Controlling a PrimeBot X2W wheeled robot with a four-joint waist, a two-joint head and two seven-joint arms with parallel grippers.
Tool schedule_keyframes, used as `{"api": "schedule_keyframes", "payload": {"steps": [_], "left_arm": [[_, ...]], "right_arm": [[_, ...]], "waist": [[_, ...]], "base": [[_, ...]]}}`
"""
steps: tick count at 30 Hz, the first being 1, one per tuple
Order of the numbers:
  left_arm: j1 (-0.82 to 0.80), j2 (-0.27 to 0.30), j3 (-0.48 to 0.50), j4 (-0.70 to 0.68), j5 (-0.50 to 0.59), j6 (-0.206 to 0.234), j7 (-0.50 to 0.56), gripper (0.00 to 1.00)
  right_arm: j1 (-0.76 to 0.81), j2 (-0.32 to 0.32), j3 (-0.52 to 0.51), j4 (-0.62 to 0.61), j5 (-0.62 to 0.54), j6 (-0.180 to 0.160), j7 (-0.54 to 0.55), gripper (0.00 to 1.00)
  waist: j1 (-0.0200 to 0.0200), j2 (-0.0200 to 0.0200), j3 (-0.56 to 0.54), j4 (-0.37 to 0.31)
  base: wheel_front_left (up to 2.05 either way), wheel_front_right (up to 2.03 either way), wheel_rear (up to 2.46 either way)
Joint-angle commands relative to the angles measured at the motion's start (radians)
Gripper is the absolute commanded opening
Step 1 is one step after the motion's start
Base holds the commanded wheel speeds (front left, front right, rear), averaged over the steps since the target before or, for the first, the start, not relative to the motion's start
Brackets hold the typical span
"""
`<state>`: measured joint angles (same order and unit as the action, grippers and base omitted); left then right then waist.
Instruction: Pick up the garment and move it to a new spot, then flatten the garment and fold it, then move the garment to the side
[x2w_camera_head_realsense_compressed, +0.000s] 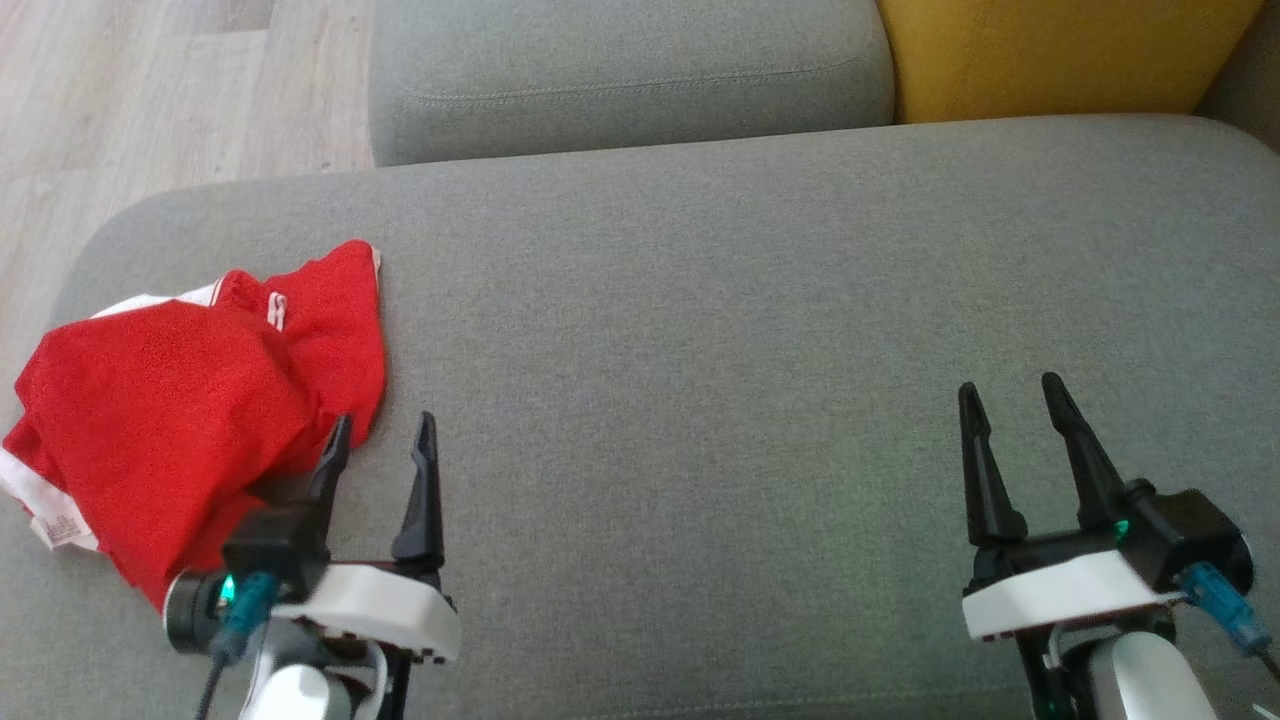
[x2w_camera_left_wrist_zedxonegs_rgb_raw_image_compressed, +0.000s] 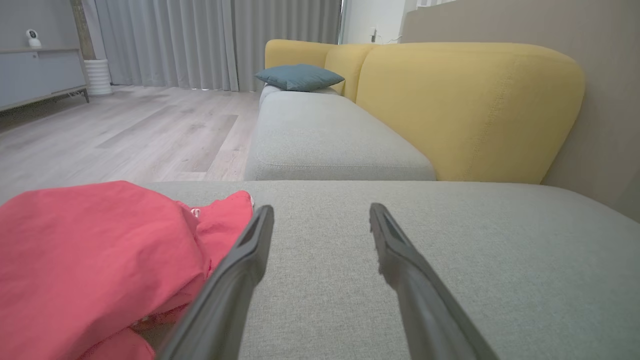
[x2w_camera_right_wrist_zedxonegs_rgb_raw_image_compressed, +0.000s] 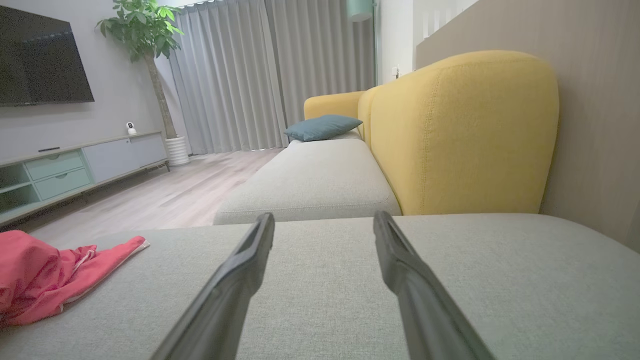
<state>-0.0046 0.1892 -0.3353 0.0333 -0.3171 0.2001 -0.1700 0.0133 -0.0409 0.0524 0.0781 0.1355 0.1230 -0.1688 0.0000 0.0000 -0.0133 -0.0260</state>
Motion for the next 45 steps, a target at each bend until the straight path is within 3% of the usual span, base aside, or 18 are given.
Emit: {"api": "schedule_keyframes", "payload": {"steps": [1,9,13,20,36,45], "left_arm": [[-0.051,0.025,0.007,-0.042,0.04,0.015,-0.018,1.0],[-0.055,0.044,-0.046,-0.068,0.103,0.074,-0.042,1.0],[-0.043,0.036,-0.034,-0.087,0.107,0.074,-0.054,1.0],[-0.008,-0.012,0.031,-0.096,0.128,0.032,-0.075,1.0],[0.042,-0.122,0.175,0.018,0.176,-0.138,-0.092,1.0],[0.038,-0.136,0.199,0.029,0.191,-0.173,-0.092,1.0]], "right_arm": [[-0.022,-0.008,0.021,-0.04,-0.044,0.006,-0.02,1.0],[-0.016,-0.008,0.031,-0.049,-0.138,0.007,-0.044,1.0],[-0.007,-0.009,0.028,-0.057,-0.129,0.007,-0.055,1.0],[0.006,-0.009,0.024,-0.032,-0.032,0.007,-0.076,1.0],[0.012,-0.009,-0.005,0.007,0.046,0.008,-0.093,1.0],[0.013,-0.009,-0.009,0.011,0.045,0.008,-0.093,1.0]], "waist": [[0.0,0.0,-0.001,0.0],[0.0,0.0,-0.006,0.002],[0.0,0.0,-0.008,0.005],[0.0,0.0,-0.011,0.008],[0.0,0.0,-0.012,0.008],[0.0,0.0,-0.013,0.01]], "base": [[0.0,0.0,0.0],[0.0,0.0,0.0],[0.0,0.0,0.0],[0.0,0.0,0.0],[0.0,0.0,0.0],[0.0,0.0,0.0]]}}
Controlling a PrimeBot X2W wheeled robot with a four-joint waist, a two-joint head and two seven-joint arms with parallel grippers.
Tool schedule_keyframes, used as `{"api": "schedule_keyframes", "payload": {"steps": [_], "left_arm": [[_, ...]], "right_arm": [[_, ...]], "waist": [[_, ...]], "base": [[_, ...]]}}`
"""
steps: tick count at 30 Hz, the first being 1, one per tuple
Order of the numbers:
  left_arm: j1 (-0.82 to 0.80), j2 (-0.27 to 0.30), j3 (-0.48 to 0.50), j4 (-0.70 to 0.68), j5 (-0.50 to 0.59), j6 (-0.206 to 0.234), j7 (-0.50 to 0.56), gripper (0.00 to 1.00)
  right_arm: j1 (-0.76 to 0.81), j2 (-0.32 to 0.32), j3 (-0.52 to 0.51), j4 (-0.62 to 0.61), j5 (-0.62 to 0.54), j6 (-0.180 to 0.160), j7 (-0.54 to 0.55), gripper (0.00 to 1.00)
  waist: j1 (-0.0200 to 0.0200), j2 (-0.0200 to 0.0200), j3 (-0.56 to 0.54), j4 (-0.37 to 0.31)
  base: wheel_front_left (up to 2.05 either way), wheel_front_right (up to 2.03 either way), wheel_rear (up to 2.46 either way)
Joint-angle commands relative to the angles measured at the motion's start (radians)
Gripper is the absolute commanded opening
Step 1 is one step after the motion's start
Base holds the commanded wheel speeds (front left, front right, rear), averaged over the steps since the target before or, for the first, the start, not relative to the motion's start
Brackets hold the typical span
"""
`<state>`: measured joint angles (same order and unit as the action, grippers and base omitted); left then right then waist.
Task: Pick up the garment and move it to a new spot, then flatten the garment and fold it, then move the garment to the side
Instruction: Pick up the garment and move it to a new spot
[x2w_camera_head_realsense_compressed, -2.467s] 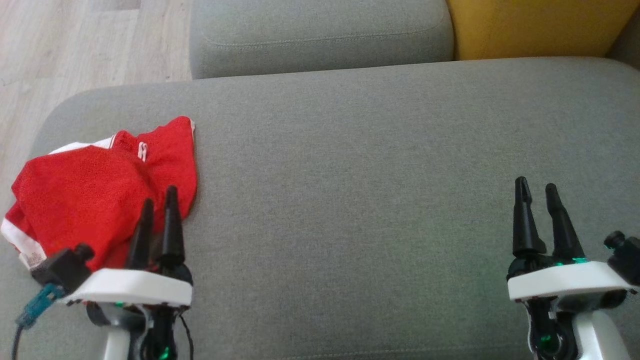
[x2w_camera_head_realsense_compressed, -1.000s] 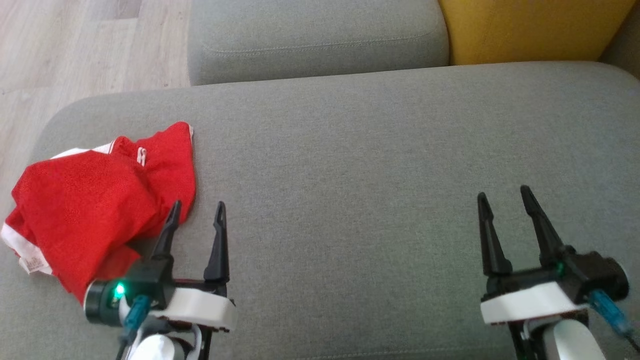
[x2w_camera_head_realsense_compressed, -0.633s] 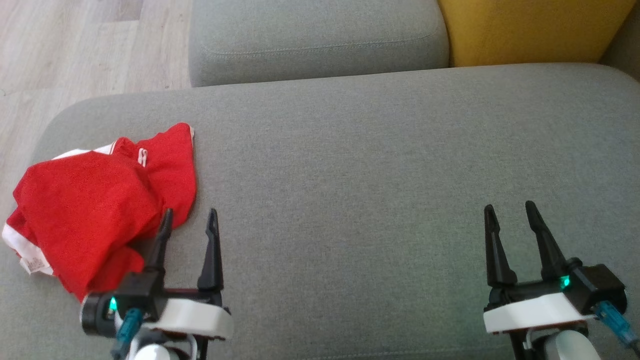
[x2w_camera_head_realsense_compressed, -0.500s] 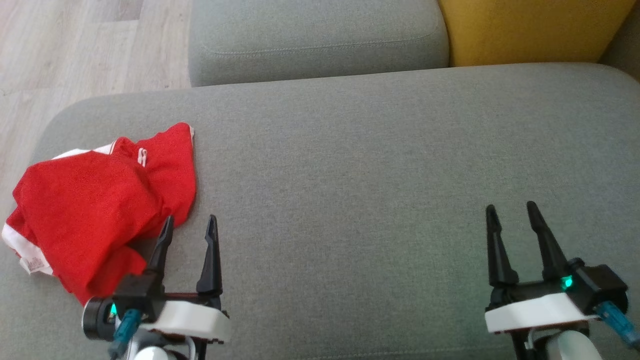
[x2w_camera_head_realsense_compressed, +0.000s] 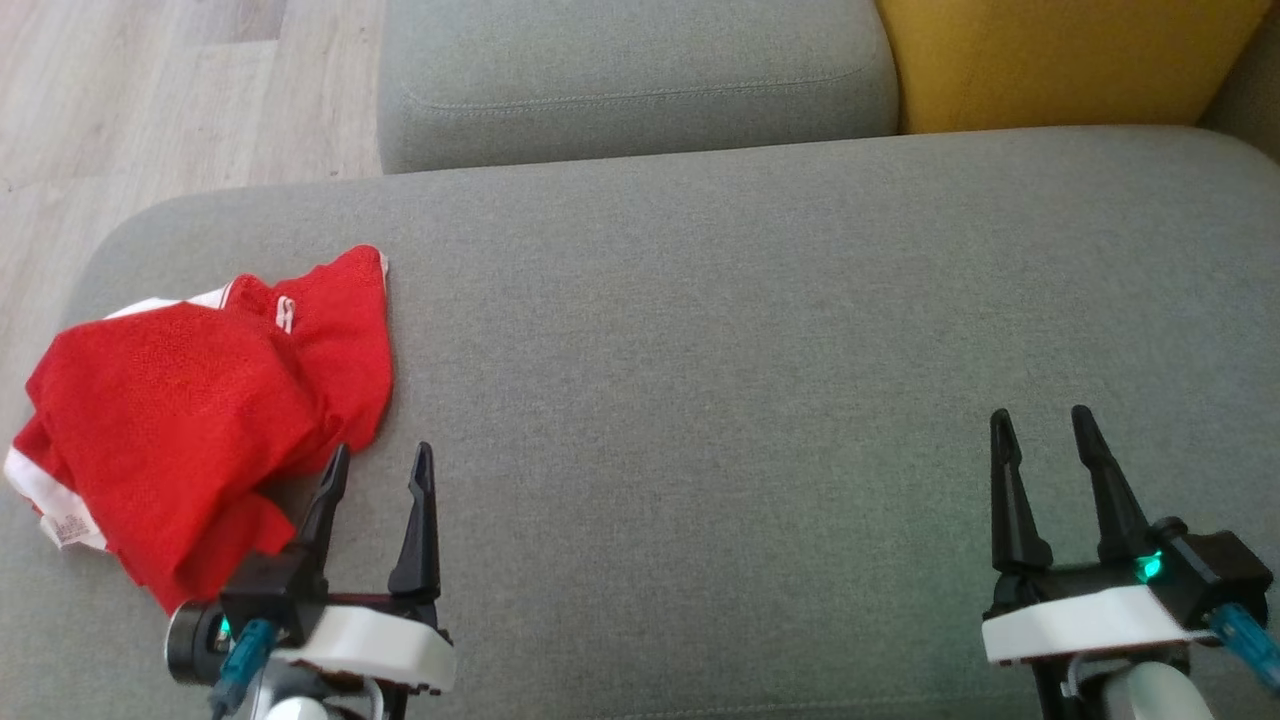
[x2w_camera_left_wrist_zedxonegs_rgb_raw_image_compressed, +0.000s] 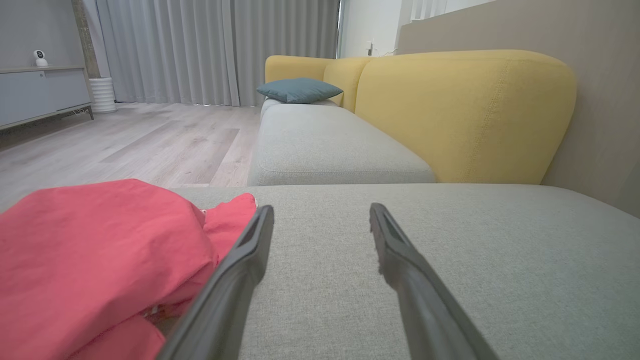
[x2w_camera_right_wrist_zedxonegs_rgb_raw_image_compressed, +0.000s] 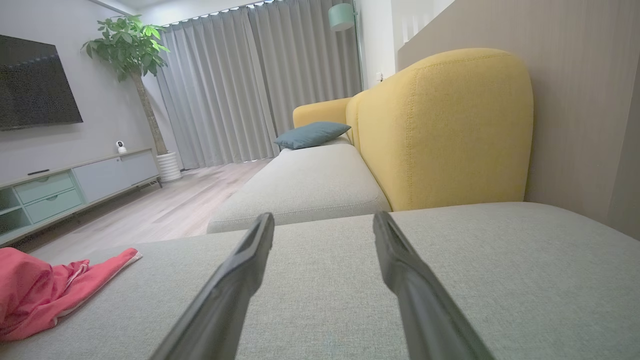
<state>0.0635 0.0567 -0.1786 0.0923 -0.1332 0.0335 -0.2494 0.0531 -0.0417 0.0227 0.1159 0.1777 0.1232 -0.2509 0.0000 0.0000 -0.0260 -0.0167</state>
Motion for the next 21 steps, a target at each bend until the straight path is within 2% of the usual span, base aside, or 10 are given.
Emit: {"api": "schedule_keyframes", "payload": {"steps": [1,12,21], "left_arm": [[-0.029,-0.004,0.044,-0.028,0.005,-0.007,-0.012,1.0],[-0.035,-0.006,0.043,-0.023,-0.017,-0.006,-0.012,1.0],[-0.039,-0.006,0.053,-0.027,-0.009,0.005,-0.012,1.0]], "right_arm": [[-0.027,-0.008,0.02,-0.026,0.003,0.008,-0.011,1.0],[-0.03,-0.008,0.024,-0.017,0.01,0.008,-0.011,1.0],[-0.018,-0.008,0.063,-0.011,0.011,0.008,-0.011,1.0]], "waist": [[0.0,0.0,0.0,0.001],[0.0,0.0,0.003,0.014],[0.0,0.0,0.001,0.114]], "base": [[0.0,0.0,0.0],[0.0,0.0,0.0],[0.0,0.0,0.0]]}}
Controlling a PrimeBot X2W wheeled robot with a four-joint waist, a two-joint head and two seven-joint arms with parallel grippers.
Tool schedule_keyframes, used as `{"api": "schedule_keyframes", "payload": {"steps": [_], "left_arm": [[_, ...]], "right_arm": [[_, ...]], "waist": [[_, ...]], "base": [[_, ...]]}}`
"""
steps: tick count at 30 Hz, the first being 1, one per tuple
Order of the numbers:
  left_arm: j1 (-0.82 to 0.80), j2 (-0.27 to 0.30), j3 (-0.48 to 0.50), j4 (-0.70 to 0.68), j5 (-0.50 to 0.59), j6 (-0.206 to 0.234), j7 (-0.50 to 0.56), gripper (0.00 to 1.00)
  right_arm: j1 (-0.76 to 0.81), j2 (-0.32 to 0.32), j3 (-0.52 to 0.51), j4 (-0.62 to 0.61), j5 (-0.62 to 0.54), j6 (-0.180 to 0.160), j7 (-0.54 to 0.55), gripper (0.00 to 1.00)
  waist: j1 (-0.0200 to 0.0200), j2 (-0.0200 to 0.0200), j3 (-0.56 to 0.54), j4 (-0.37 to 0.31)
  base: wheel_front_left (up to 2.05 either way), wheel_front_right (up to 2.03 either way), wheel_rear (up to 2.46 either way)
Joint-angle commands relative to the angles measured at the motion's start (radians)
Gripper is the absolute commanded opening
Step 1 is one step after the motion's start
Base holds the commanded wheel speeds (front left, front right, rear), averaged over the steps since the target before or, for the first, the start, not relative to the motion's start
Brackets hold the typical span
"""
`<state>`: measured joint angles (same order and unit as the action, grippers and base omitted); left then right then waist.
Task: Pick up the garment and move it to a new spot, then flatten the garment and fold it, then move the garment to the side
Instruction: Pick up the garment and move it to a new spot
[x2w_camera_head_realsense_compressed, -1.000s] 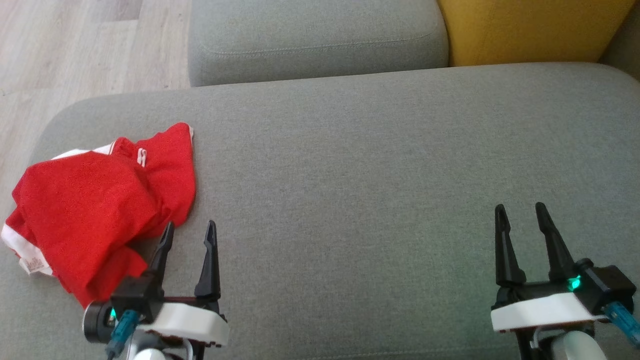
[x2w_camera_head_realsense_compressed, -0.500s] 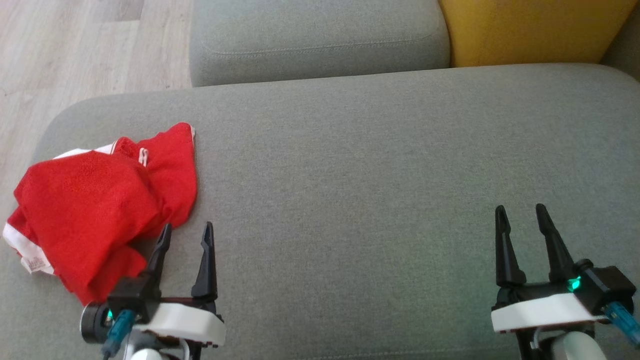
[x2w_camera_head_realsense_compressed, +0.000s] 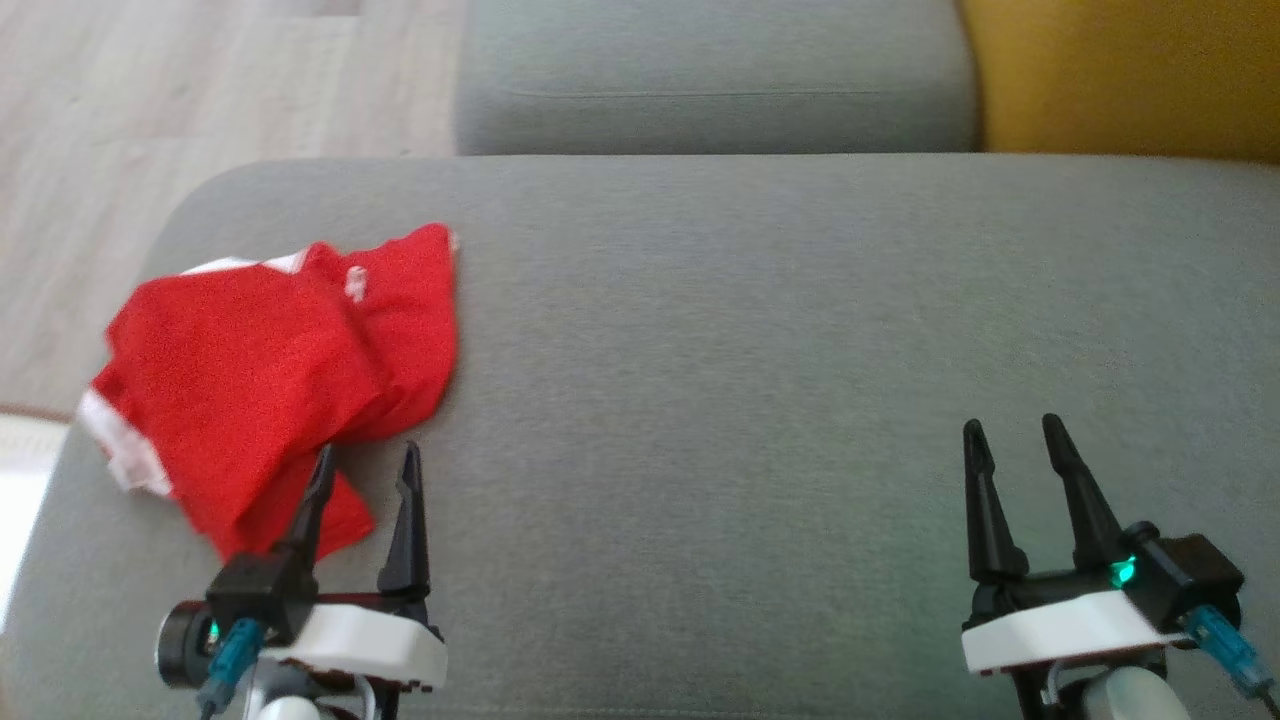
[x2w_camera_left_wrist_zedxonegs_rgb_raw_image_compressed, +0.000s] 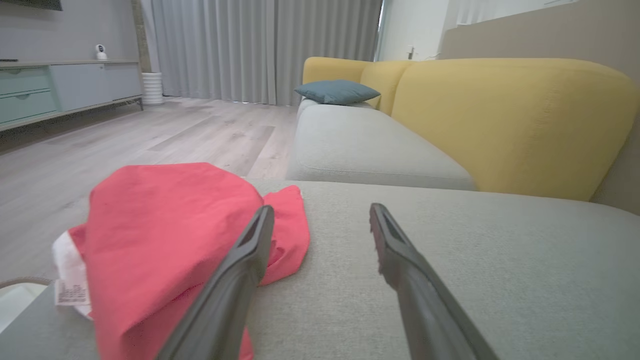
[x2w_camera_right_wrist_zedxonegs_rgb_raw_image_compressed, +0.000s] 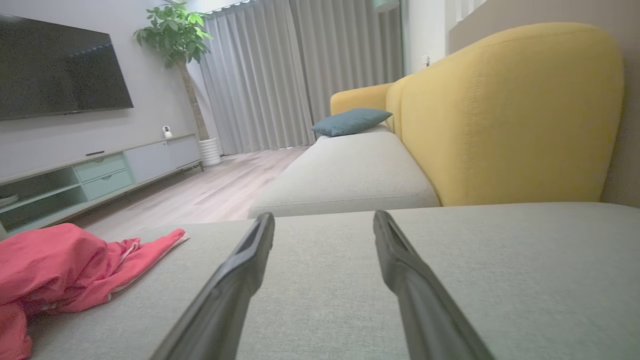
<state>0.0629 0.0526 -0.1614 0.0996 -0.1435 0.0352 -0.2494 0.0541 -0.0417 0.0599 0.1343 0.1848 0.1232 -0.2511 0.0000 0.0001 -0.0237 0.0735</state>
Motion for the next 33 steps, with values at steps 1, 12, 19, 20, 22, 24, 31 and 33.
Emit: {"api": "schedule_keyframes", "payload": {"steps": [1,12,19,20,22,24,31,33], "left_arm": [[-0.039,-0.002,0.037,-0.035,0.003,0.004,-0.012,1.0],[-0.025,-0.002,0.093,-0.037,0.025,0.002,-0.012,1.0],[-0.017,-0.002,0.12,-0.044,0.043,-0.012,-0.012,1.0],[-0.016,-0.002,0.123,-0.051,0.045,-0.01,-0.012,1.0],[-0.012,-0.002,0.127,-0.062,0.044,-0.007,-0.012,1.0],[-0.007,-0.002,0.128,-0.068,0.043,-0.008,-0.012,1.0],[-0.001,-0.002,0.135,-0.085,0.042,-0.007,-0.012,1.0],[0.0,-0.002,0.137,-0.089,0.041,-0.007,-0.012,1.0]], "right_arm": [[-0.017,-0.008,0.027,-0.03,0.005,0.008,-0.011,1.0],[-0.007,-0.008,0.091,-0.016,0.014,0.008,-0.011,1.0],[-0.001,-0.008,0.109,-0.007,0.025,0.008,-0.011,1.0],[0.0,-0.008,0.111,-0.007,0.026,0.008,-0.011,1.0],[0.001,-0.008,0.115,-0.007,0.028,0.008,-0.011,1.0],[0.001,-0.008,0.119,-0.008,0.024,0.008,-0.011,1.0],[0.002,-0.008,0.119,-0.008,0.033,0.008,-0.011,1.0],[0.003,-0.008,0.119,-0.007,0.035,0.008,-0.011,1.0]], "waist": [[0.0,-0.0001,-0.002,0.042],[0.0,-0.0001,-0.015,0.222],[0.0,-0.0001,-0.029,0.315],[0.0,-0.0001,-0.031,0.324],[0.0,-0.0001,-0.033,0.343],[0.0,-0.0001,-0.034,0.358],[0.0,-0.0001,-0.032,0.378],[0.0,-0.0001,-0.03,0.379]], "base": [[0.0,0.0,0.0],[0.0,0.0,0.0],[0.0,0.0,0.0],[0.0,0.0,0.0],[0.0,0.0,0.0],[0.0,0.0,0.0],[0.0,0.0,0.0],[0.0,0.0,0.0]]}}
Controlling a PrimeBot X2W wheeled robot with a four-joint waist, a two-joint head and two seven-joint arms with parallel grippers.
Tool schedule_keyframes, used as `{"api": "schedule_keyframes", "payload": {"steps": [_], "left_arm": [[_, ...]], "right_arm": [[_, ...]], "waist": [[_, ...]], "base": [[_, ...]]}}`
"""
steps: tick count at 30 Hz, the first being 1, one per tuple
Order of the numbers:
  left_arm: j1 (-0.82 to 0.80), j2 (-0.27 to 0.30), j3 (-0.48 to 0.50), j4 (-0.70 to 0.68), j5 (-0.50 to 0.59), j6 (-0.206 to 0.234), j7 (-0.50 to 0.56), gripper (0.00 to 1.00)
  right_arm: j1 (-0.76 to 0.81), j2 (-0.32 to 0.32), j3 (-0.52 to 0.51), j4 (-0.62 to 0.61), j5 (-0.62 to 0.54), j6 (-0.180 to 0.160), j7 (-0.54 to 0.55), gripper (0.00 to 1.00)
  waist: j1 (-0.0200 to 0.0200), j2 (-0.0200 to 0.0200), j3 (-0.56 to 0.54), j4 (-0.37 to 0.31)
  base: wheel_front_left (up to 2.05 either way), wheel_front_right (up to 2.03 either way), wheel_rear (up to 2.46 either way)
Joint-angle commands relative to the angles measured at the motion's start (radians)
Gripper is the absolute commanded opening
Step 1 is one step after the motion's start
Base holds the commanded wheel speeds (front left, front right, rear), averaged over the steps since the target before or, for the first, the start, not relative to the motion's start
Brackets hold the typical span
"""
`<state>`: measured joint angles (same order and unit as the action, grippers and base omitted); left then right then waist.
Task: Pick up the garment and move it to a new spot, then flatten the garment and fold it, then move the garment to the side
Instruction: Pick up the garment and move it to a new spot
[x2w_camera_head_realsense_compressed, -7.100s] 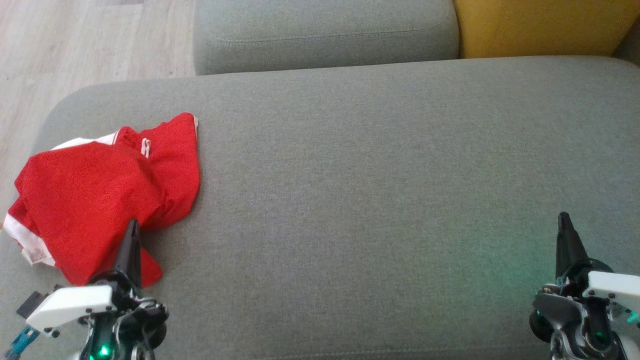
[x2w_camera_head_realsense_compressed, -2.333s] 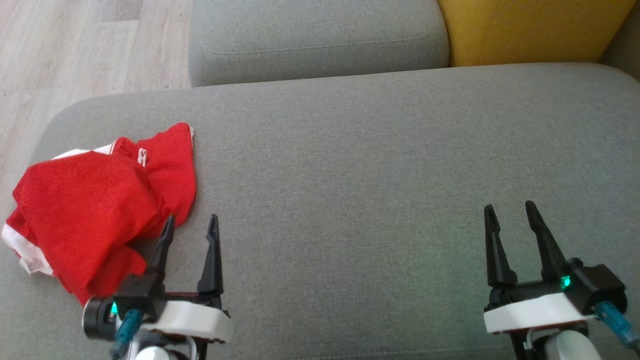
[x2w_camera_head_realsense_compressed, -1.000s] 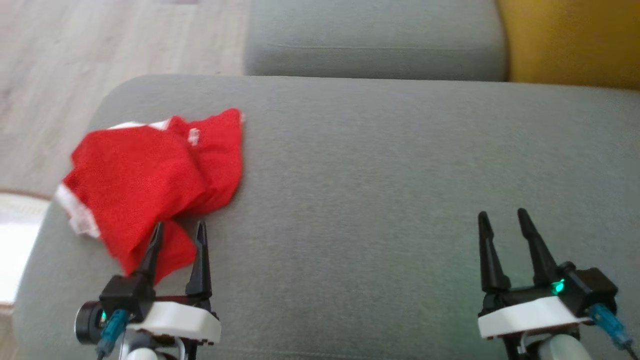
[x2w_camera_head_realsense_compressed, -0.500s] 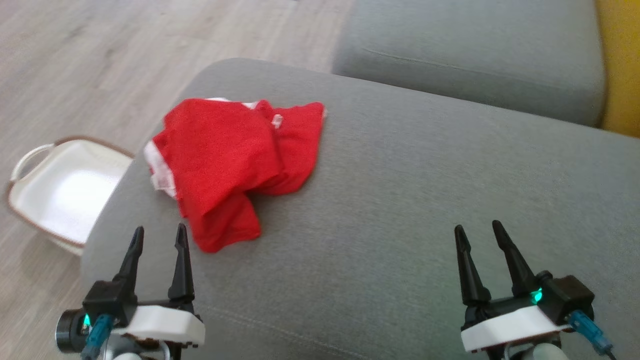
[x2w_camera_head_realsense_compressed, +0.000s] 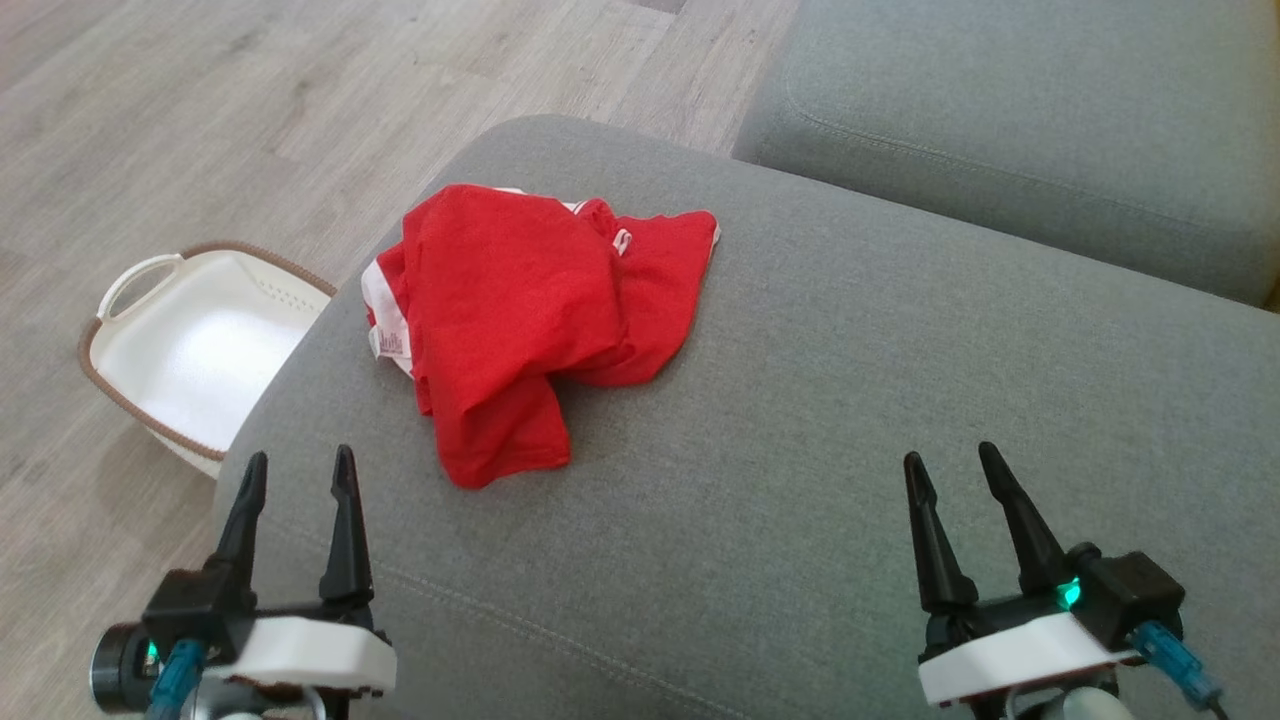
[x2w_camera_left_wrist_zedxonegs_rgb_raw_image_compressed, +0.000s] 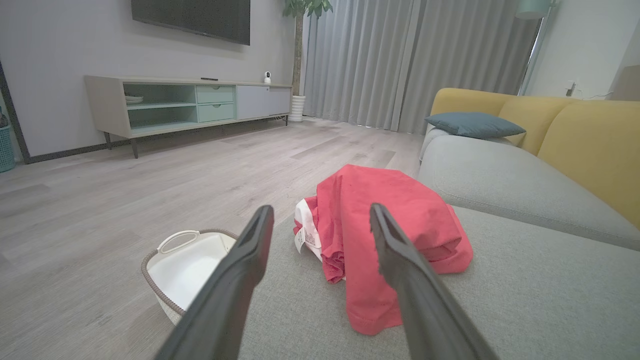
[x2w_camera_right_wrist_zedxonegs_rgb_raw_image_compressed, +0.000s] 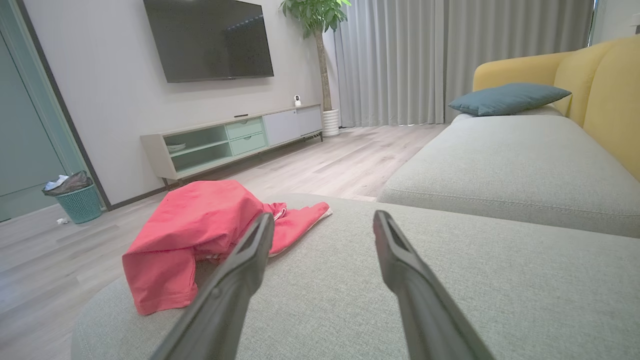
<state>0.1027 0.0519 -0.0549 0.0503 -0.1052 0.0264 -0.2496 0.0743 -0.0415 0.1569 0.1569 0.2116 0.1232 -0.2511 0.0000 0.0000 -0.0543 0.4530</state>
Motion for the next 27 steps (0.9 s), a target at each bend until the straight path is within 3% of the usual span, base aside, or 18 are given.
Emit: {"api": "schedule_keyframes", "payload": {"steps": [1,6,13,17,22,27], "left_arm": [[-0.04,-0.002,0.032,-0.041,0.003,0.002,-0.012,1.0],[-0.045,-0.001,0.063,-0.053,-0.033,0.008,-0.012,1.0],[-0.144,0.008,0.128,-0.044,-0.012,-0.043,-0.012,1.0],[-0.251,0.044,0.144,0.001,0.006,-0.086,-0.012,1.0],[-0.421,0.109,0.134,0.185,-0.014,-0.13,-0.008,1.0],[-0.633,0.195,0.05,0.402,-0.04,-0.153,0.059,1.0]], "right_arm": [[-0.017,-0.009,0.022,-0.029,0.009,0.008,-0.011,1.0],[-0.027,-0.009,0.035,-0.029,0.006,0.008,-0.011,1.0],[-0.064,-0.009,-0.024,-0.06,-0.025,0.008,-0.011,1.0],[-0.102,-0.009,-0.076,-0.089,-0.043,0.008,-0.011,1.0],[-0.144,-0.009,-0.157,-0.134,-0.081,0.008,-0.011,1.0],[-0.173,-0.009,-0.206,-0.169,-0.121,0.008,-0.011,1.0]], "waist": [[0.0,0.0,0.002,-0.002],[0.0,0.0,0.021,-0.025],[0.0,0.0,0.108,-0.063],[0.0,0.0,0.188,-0.083],[0.0,0.0,0.297,-0.109],[0.0,0.0,0.38,-0.13]], "base": [[0.0,0.0,0.0],[0.0,0.0,0.0],[0.0,0.0,0.0],[0.0,0.0,0.0],[0.0,0.0,0.0],[0.0,0.0,0.0]]}}
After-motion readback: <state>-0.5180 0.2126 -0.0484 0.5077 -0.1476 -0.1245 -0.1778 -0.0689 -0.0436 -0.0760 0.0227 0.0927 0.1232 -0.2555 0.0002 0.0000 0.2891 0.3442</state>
